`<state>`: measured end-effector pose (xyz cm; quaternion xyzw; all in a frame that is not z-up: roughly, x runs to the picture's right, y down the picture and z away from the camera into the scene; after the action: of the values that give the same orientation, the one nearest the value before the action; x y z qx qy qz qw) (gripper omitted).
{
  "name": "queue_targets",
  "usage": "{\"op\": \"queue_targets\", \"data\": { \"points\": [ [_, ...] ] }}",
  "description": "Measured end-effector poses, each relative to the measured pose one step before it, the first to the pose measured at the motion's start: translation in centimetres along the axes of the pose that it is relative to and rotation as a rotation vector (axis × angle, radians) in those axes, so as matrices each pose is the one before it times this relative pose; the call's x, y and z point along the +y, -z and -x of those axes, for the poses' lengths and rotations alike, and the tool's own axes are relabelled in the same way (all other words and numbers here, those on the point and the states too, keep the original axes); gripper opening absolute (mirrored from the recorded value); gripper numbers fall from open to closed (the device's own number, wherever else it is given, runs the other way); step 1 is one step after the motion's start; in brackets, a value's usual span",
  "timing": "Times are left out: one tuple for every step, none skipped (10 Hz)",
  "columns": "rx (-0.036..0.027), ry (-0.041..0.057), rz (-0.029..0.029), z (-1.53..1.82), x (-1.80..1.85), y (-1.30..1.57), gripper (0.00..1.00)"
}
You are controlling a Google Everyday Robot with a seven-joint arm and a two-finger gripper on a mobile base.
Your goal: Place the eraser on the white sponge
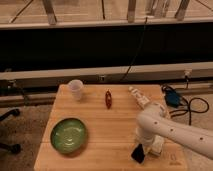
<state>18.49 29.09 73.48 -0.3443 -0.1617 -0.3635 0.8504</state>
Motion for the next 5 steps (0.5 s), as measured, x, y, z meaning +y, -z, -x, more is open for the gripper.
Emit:
{"op": "queue_targets", "data": {
  "points": [
    [0.001,0.00039,0.00057,-0.043,0.239,0.027,0.0],
    [-0.00197,0.01252,-0.00592,0.052,-0.475,0.192,0.0],
    [0.00239,0.02207,-0.01341,0.107,-1.334,0.714,0.0],
    [0.00275,0.01088,-0.005,0.036,-0.798,0.524,0.0],
    [0.00951,0.00485,-0.0033,-0.377,-0.475,0.604,0.0]
  ]
}}
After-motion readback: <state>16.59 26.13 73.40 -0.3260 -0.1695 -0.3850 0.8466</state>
